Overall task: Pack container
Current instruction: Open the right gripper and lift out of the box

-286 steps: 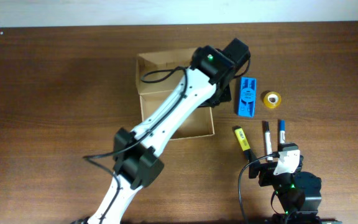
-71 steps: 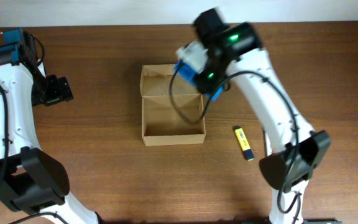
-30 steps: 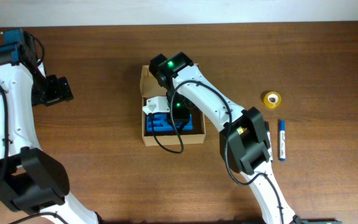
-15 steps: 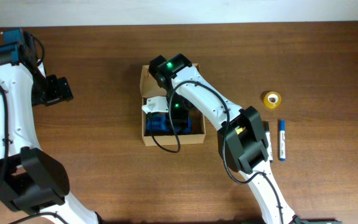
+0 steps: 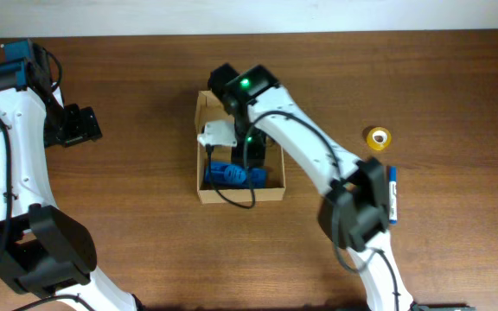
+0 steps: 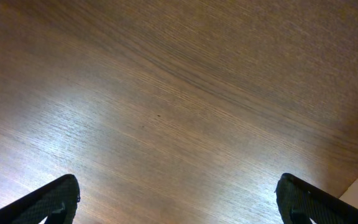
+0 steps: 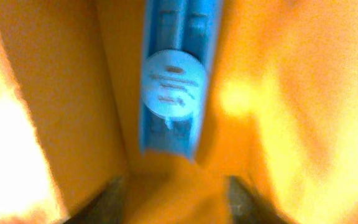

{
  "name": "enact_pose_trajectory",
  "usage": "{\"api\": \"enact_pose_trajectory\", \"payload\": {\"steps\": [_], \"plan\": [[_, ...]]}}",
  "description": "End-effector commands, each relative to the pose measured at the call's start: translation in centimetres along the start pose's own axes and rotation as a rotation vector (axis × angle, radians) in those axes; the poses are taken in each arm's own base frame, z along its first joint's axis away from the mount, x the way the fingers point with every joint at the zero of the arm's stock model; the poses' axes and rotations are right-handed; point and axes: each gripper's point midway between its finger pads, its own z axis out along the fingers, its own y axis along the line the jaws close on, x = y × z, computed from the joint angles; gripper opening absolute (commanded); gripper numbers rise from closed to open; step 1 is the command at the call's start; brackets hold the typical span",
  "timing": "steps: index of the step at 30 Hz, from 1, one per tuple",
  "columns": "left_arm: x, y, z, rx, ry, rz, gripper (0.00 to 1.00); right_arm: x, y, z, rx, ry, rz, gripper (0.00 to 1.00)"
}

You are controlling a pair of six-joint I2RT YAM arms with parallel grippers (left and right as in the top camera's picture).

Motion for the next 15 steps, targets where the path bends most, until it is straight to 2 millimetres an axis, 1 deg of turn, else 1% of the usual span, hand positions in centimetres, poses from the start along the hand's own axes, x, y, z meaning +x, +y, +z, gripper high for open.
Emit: {"api": "enact_pose_trajectory", "payload": {"steps": [1,2,3,4,5,7,9,10,11,12,13,15], "plan": [[0.1,0.1,-0.3,0.003,-0.007,0.013,1.0,1.1,-0.7,-7.8,0.2,-0.078,0.126,0.17],[0.1,0.1,-0.3,0.003,-0.007,0.013,1.0,1.3,-1.0,-9.3,0.235,-0.105,0.158,0.1],[0.1,0.1,-0.3,0.003,-0.007,0.013,1.0,2.0,-1.2,-11.4,0.275,-0.149,0.202,0.08],[0.1,0.1,-0.3,0.003,-0.007,0.013,1.0,2.4,-1.4,-12.2,0.291,-0.164,0.221,0.08],[0.1,0.1,-0.3,0.003,-0.007,0.013,1.0,3.2,-1.9,-13.4,0.318,-0.189,0.259,0.08],[0.1,0.1,-0.3,0.003,-0.007,0.013,1.0,5.3,-3.3,-15.6,0.374,-0.237,0.353,0.04],[0.1,0.1,-0.3,0.003,-0.007,0.013,1.0,8.0,-4.9,-16.8,0.415,-0.265,0.463,0.04],[0.1,0.1,-0.3,0.003,-0.007,0.013,1.0,9.6,-5.8,-17.1,0.433,-0.275,0.524,0.04],[0.1,0.1,-0.3,0.003,-0.007,0.013,1.0,11.6,-6.8,-17.1,0.45,-0.282,0.605,0.04],[0.1,0.1,-0.3,0.003,-0.007,0.013,1.0,13.1,-7.5,-16.9,0.457,-0.283,0.665,0.04],[0.1,0.1,-0.3,0.003,-0.007,0.013,1.0,15.2,-8.4,-16.2,0.459,-0.277,0.747,0.04],[0.1,0.1,-0.3,0.003,-0.007,0.013,1.0,19.0,-9.4,-14.4,0.445,-0.25,0.878,0.04]]}}
